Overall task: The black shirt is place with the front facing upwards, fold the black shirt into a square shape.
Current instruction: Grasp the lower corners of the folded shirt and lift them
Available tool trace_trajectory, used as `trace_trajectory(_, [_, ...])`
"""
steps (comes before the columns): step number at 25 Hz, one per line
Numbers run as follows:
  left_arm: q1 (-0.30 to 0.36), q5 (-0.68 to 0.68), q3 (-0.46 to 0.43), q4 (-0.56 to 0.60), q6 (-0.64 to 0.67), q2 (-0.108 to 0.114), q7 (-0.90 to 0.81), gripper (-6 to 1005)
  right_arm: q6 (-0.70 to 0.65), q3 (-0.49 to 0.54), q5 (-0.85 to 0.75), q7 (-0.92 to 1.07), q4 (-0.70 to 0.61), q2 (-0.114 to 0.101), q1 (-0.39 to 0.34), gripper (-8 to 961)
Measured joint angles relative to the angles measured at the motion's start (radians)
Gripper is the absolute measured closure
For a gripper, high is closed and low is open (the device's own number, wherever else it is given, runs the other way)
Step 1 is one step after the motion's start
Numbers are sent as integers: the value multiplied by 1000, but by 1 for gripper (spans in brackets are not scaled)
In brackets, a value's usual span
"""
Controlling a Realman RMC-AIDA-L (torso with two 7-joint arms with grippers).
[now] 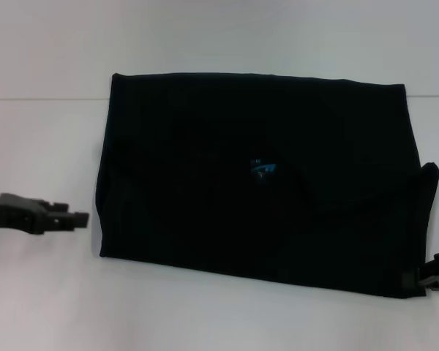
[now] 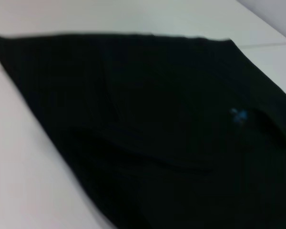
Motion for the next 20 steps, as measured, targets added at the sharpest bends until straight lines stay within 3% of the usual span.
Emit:
trace_trajectory(8, [-70, 107, 25, -180, -82, 25, -53, 434, -11, 12, 1, -45, 0, 1, -4, 906])
trace_trajectory(20, [-102, 118, 34, -269, -208, 32, -54, 432, -16, 25, 1, -71, 0, 8, -7, 908])
